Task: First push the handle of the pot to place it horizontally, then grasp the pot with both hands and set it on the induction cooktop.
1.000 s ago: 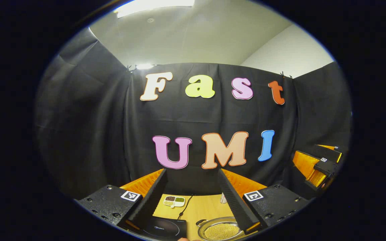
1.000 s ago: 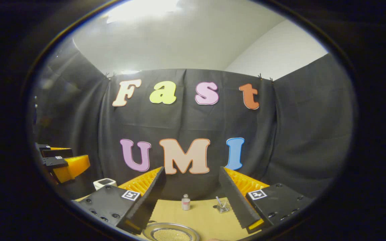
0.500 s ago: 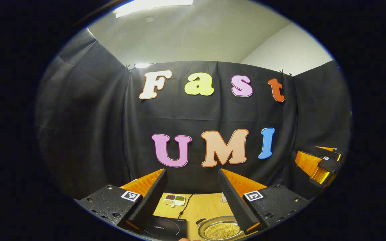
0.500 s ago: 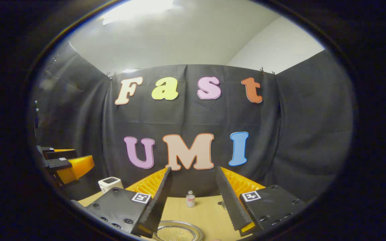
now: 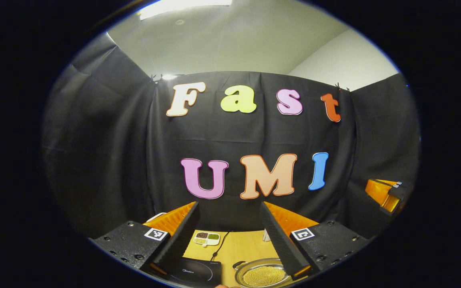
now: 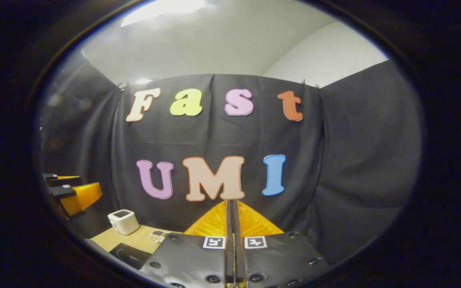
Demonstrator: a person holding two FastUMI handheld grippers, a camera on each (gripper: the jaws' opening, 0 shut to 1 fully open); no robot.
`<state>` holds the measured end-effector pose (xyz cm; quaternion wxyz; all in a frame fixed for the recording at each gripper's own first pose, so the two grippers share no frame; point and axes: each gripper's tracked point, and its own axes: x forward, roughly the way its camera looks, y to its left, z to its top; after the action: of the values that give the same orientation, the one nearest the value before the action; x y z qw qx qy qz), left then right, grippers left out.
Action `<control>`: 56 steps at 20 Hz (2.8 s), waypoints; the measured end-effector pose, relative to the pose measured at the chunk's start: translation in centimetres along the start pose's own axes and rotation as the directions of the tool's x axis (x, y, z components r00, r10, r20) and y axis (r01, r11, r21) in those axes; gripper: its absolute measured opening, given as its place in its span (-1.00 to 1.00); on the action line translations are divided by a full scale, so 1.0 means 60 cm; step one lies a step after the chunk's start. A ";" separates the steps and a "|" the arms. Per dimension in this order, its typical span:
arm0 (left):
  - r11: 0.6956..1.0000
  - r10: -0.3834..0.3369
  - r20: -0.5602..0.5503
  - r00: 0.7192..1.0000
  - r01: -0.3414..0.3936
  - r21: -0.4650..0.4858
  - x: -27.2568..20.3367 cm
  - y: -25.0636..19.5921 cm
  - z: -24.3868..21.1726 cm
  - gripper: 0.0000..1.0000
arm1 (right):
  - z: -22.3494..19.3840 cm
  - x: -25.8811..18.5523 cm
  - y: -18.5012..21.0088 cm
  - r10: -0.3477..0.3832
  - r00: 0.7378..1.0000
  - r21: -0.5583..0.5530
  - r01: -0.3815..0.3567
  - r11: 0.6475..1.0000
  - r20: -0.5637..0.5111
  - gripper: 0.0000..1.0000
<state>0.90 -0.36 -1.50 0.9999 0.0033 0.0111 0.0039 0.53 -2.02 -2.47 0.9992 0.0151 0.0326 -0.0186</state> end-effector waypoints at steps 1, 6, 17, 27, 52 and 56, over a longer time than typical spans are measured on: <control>1.000 0.003 -0.001 1.000 -0.003 0.005 0.002 0.002 -0.001 0.93 | -0.008 0.005 0.000 0.001 1.000 0.001 -0.001 1.000 -0.012 -0.92; 1.000 0.010 -0.002 1.000 -0.010 0.003 0.005 0.007 -0.003 0.89 | -0.082 0.010 -0.006 0.002 0.996 -0.040 -0.006 0.999 -0.092 -0.89; 0.999 0.044 -0.029 0.999 -0.044 0.014 0.008 0.035 -0.027 0.89 | -0.481 -0.068 -0.001 0.034 0.841 -0.147 -0.135 0.980 -0.540 -0.87; 0.995 0.099 -0.061 0.993 -0.097 0.037 0.013 0.073 -0.052 0.93 | -0.683 -0.166 0.005 0.063 0.649 -0.145 -0.261 0.954 -0.758 -0.96; 0.936 0.345 -0.086 0.935 -0.337 0.097 -0.039 0.215 -0.069 0.93 | -0.901 -0.157 -0.004 0.072 0.276 -0.096 -0.550 0.830 -0.958 -0.92; 0.924 0.379 -0.103 0.920 -0.370 0.094 -0.044 0.229 -0.080 0.89 | -0.904 -0.121 -0.038 0.040 0.281 -0.127 -0.550 0.826 -0.959 -0.92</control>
<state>-1.98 13.41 -6.17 0.9774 0.0412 0.0701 0.1949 -10.30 -2.35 -56.13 0.7561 -0.1958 0.5938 0.1933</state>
